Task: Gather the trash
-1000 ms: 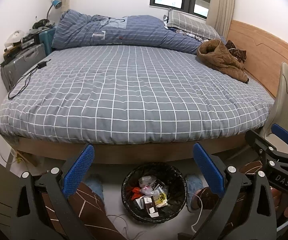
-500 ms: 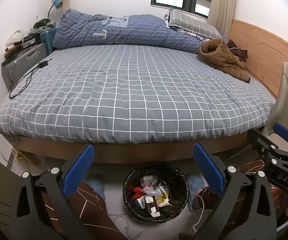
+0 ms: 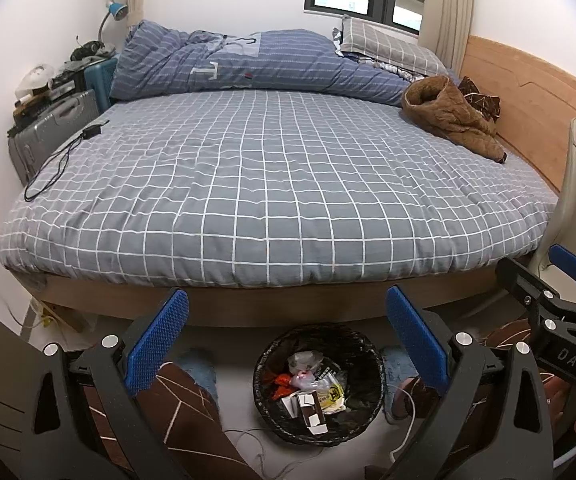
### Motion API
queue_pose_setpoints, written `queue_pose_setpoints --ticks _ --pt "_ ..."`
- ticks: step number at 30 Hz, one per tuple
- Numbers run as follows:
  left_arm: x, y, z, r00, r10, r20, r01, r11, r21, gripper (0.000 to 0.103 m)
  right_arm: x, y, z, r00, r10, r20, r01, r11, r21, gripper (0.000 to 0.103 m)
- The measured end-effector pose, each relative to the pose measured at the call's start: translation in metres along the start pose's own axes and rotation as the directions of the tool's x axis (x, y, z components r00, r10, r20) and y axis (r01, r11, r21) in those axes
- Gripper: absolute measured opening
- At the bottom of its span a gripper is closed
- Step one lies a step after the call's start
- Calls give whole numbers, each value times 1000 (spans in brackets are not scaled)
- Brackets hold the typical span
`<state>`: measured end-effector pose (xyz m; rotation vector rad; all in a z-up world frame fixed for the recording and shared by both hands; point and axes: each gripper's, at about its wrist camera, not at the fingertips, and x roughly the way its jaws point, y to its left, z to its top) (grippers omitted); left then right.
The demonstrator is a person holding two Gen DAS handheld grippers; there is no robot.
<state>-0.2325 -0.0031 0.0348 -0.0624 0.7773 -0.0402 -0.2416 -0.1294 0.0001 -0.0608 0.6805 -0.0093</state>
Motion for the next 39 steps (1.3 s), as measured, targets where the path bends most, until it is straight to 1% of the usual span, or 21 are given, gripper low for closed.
queue_pose_setpoints --ticks 6,13,20,24,30,33,39 --pt "1 -2 2 1000 -4 -6 4 1000 -5 97 0 1 -1 1000 2 2 -2 1000 2 96" --pt "2 -6 1 1000 19 -7 -19 1000 12 97 0 0 -1 1000 3 1 -3 1000 1 96" --pt "4 -4 1 1000 5 -21 -5 1000 4 97 1 0 -1 1000 2 0 -2 1000 2 96" --pt "4 -5 0 1000 22 -20 -22 1000 17 97 1 1 -2 1000 2 0 -2 1000 2 96" --pt "1 -6 -1 1000 11 -11 -11 1000 22 97 1 1 -2 1000 2 -1 -2 1000 4 96" --pt "3 -6 -1 1000 -8 -25 9 1000 6 97 1 1 -2 1000 2 0 -2 1000 3 96" --pt "4 -5 -1 1000 -16 -24 16 1000 8 97 1 0 -1 1000 2 -1 -2 1000 4 96"
